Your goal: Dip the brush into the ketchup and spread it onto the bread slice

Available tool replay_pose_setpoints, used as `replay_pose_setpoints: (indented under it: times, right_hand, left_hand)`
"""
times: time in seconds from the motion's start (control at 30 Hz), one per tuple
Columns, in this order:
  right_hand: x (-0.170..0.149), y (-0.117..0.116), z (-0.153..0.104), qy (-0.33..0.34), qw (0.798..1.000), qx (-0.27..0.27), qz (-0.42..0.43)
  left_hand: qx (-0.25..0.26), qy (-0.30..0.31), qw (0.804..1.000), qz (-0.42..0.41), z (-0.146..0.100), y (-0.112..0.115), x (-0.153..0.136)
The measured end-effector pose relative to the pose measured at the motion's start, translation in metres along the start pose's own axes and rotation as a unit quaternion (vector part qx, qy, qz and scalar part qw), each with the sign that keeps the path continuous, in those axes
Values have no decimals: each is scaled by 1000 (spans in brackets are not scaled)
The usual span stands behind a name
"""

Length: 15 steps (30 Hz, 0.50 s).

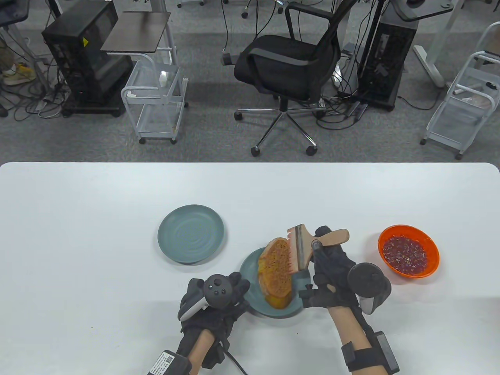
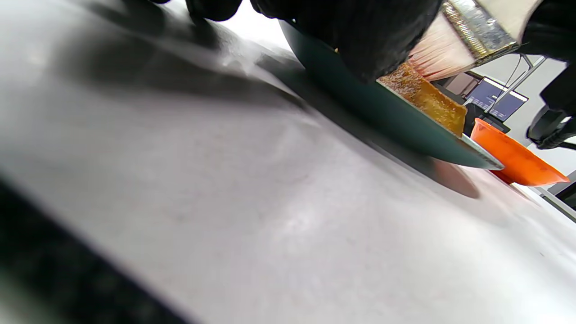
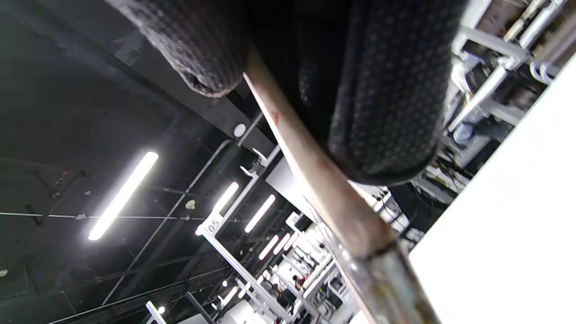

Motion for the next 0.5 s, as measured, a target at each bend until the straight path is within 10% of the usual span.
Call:
replay_pose_setpoints:
  times: [0.27,0.5]
  right_hand:
    - [-8,-51,-16,-120,981,86,124]
    - [0,-5,2,-31,999,-12,-2]
  left_hand:
    - [1,-3,1000,0,0,0,0]
    - [-3,1,1000,-3,-1,0,-1]
Point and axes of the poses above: the tracker on the back of each hand, its own x axis roughly to the thumb side, its own z axis roughly from the wrist to the fingertips, y = z × x, the point moved 5 cm from there along z, roughly from the wrist to the fingertips, and after that the axes turned 1 degree about z, right-handed, at the moved point
